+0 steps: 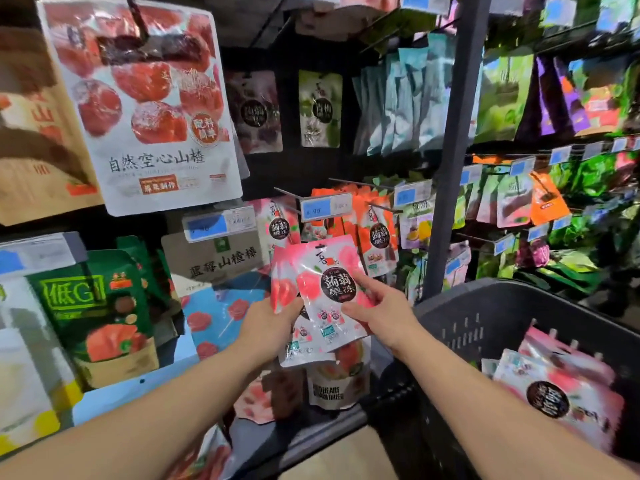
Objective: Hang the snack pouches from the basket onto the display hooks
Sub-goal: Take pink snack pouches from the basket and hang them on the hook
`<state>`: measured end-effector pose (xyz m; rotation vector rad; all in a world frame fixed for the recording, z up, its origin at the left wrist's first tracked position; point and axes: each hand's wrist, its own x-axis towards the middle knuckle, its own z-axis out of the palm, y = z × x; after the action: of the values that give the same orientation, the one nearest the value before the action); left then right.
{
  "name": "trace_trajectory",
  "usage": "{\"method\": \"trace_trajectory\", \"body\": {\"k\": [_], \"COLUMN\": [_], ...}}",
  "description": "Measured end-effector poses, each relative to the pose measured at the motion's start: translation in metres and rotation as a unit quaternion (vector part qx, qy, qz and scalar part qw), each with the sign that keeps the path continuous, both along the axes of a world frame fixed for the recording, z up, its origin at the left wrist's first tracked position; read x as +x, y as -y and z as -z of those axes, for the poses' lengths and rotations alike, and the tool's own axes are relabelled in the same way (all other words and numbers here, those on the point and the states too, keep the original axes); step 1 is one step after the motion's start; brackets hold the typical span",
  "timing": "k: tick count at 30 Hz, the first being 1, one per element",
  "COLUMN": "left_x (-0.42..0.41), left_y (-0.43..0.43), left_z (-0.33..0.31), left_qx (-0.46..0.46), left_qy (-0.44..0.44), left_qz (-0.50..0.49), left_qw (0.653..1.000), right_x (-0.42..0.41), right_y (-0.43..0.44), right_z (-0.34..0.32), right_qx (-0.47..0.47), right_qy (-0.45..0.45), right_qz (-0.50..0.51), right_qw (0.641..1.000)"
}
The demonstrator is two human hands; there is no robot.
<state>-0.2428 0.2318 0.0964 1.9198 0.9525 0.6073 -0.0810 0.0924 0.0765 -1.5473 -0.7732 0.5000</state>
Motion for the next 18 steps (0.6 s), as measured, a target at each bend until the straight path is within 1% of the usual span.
{"method": "trace_trajectory", "body": {"k": [5, 10, 18], "left_x": [-0.003, -0.004, 0.001], "left_y": [0.003, -0.001, -0.007], "left_z": [0.001, 0.002, -0.001], "left_qx": [0.012, 0.009, 0.007], "left_qy": [0.030, 0.056, 0.050], "left_qz": [-0.030, -0.036, -0.046], "left_qw": [0.999, 0.998, 0.998], "right_x": [0.004, 0.000, 0.002], "right_y": [-0.010, -0.015, -0.029], "right_z": [-0.010, -0.016, -0.023], "right_qx": [0.038, 0.066, 0.072], "right_qy": [0.012, 0.036, 0.053], "right_qz": [0.023, 0.031, 0.047], "right_qw": [0.999, 0.997, 0.995]}}
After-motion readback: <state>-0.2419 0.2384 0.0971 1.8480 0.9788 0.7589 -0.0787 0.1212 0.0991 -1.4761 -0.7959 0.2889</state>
